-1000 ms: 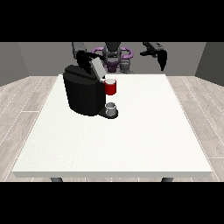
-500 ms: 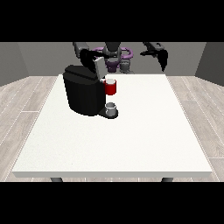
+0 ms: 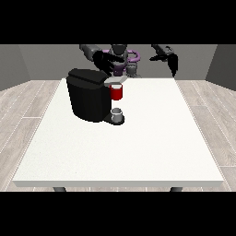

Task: Insert the coffee pod into the coffee machine and close the lid

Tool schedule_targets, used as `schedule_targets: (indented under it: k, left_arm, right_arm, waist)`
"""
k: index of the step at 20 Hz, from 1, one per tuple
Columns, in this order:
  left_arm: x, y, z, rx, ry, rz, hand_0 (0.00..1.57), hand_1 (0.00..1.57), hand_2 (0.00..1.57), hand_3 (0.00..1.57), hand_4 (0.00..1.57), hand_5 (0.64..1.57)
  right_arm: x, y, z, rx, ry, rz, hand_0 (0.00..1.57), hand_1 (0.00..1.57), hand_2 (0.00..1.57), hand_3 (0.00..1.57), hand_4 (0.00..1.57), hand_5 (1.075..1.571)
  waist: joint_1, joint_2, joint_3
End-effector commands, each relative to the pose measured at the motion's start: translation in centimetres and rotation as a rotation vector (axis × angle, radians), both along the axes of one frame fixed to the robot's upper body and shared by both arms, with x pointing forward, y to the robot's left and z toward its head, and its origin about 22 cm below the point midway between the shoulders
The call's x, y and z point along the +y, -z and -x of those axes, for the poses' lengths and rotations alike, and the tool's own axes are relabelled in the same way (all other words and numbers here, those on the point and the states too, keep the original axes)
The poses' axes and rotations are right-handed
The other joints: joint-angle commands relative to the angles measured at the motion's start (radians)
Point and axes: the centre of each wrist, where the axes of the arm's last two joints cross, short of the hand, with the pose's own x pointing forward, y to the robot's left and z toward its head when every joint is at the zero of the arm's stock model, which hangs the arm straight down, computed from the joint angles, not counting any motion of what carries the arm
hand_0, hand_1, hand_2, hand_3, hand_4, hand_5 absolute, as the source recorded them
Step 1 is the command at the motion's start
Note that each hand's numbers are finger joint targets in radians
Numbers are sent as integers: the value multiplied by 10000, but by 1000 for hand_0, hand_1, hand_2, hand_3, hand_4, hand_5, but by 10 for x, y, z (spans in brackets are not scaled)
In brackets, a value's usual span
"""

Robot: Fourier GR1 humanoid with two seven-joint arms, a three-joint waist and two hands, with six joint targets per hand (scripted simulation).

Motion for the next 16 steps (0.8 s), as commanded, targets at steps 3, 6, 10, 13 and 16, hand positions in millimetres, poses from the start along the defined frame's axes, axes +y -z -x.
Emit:
schedule_targets:
  k: [3,6,10,13,16]
  left_arm:
    - [9,7,5,-571,94,20,0,0,0,0,0,1571]
    - [-9,6,6,79,284,142,0,0,0,0,182,1571]
    - [-10,13,18,-239,295,56,0,0,0,0,145,1571]
    - [1,42,34,218,-334,321,0,0,0,0,192,1571]
    - [35,41,27,135,-1179,462,0,0,0,0,192,1571]
  right_arm:
    - [18,1,0,-569,-436,405,0,0,0,0,73,1571]
    - [38,-3,3,-304,-989,248,0,0,0,0,30,1571]
    - [30,34,19,-418,-1965,-637,0,0,0,0,259,1571]
    - [28,52,39,131,-2156,-1727,0,0,0,0,269,1571]
    - [32,80,69,288,-2105,-2339,0,0,0,0,251,1571]
  waist:
    - [-57,64,-36]
    - [-52,-690,-35]
    - [-382,-924,-33]
    - [-1030,-1516,-35]
    - [-1706,-1429,-38]
